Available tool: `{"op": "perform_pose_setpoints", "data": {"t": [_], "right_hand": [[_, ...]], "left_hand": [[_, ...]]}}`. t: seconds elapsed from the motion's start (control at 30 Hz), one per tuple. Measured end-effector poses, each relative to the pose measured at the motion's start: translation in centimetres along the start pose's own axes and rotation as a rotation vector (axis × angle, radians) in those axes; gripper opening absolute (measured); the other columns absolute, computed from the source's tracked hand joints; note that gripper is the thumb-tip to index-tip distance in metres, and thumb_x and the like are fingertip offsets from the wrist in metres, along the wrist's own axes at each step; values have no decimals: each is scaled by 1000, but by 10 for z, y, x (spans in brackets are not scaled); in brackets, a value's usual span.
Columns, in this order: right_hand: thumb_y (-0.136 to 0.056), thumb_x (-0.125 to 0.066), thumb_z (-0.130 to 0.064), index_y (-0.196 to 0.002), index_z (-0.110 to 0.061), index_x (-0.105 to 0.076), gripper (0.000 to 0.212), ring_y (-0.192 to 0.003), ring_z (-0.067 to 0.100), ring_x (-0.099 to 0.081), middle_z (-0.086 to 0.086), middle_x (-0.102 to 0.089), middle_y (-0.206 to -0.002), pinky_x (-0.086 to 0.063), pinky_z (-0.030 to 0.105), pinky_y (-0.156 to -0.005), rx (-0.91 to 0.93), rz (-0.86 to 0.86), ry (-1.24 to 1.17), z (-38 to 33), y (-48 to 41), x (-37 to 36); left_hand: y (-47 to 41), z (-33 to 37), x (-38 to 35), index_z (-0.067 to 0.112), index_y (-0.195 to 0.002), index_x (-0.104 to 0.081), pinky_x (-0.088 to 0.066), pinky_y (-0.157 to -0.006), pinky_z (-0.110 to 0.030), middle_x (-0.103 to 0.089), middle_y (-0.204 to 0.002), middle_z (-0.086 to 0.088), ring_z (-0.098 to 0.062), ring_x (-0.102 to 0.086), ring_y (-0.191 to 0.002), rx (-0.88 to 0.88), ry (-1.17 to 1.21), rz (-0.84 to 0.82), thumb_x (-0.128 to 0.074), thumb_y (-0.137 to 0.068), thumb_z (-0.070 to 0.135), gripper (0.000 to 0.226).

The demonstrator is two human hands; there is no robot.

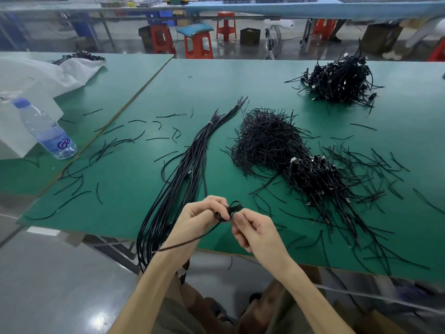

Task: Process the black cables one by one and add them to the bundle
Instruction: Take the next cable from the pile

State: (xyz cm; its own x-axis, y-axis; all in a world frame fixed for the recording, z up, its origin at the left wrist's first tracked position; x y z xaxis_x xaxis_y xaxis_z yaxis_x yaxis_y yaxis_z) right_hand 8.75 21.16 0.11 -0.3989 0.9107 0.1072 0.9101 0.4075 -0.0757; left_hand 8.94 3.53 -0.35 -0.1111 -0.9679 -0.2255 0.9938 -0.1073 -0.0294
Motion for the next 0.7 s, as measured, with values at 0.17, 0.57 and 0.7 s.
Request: {"op": "perform_pose_setpoints", "data": {"t": [0.17,0.57,0.7], "right_hand": [[-107,-47,-26,-76,-9,-58,37,-45,7,-37,-4,-48,-52,-31,21,-44,-14,8,41,3,-1,1],[-106,-50,-24,-74,-11,-58,36,-51,14,-37,3,-44,-58,-29,26,-46,-115,50,-174,5,5,-4],[-106,-49,-27,-78,-12,-58,33,-51,12,-34,2,-43,-59,-27,25,-49,-199,0,-335,3,8,-4]], "left_hand": [[-1,9,2,8,-83,-72,-56,-85,-36,-69,-94,-8,-27,-66,-93,115,-162,-8,-75,-85,25,17],[4,9,-5,10,-121,-70,-53,-100,-32,-75,-117,-6,-22,-69,-114,32,-271,-28,-76,-84,13,38],[4,11,-5,9,-116,-72,-54,-94,-30,-75,-113,-9,-25,-69,-109,-17,-262,-23,-75,-84,9,32]]}}
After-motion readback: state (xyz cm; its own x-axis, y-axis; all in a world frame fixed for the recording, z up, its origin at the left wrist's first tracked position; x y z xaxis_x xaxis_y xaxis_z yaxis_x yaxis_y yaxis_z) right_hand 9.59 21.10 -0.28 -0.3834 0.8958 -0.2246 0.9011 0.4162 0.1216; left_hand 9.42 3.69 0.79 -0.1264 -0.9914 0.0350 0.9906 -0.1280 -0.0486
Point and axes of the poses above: each hand's wrist, its own y-axis away from the middle knuckle, its own x-axis out of the back of the hand, z = x × y, the point moved 1 cm from there along -y, towards the middle knuckle
